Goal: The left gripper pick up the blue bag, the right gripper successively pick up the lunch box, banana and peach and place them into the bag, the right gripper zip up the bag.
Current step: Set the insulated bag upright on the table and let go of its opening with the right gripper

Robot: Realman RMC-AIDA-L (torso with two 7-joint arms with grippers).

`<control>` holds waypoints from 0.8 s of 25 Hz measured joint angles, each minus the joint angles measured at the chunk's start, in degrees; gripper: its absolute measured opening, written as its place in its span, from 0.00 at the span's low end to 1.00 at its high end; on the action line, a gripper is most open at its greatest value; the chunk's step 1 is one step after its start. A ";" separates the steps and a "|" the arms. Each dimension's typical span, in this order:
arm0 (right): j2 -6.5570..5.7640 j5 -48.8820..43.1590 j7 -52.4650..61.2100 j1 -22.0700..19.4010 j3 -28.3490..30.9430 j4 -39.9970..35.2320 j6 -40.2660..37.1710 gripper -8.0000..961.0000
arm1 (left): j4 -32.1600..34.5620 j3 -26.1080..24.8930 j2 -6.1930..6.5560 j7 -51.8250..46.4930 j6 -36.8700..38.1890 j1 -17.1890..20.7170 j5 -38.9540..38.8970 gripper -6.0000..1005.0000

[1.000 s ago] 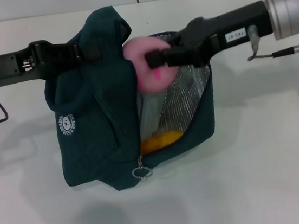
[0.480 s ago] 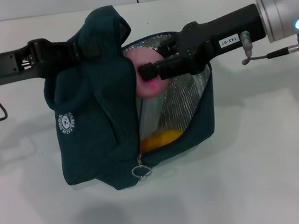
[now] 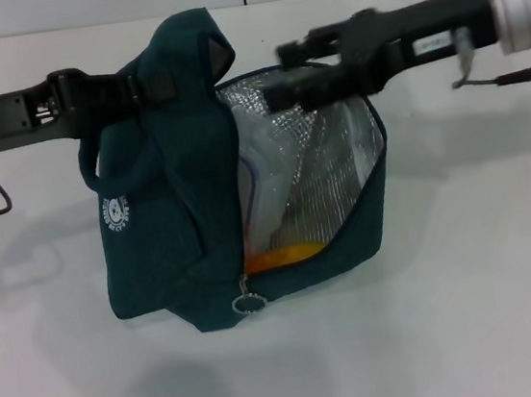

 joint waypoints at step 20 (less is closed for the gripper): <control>-0.15 0.25 11.47 -10.52 12.16 17.96 2.17 0.85 | 0.00 0.34 -0.29 -0.04 -0.04 -0.11 0.48 0.04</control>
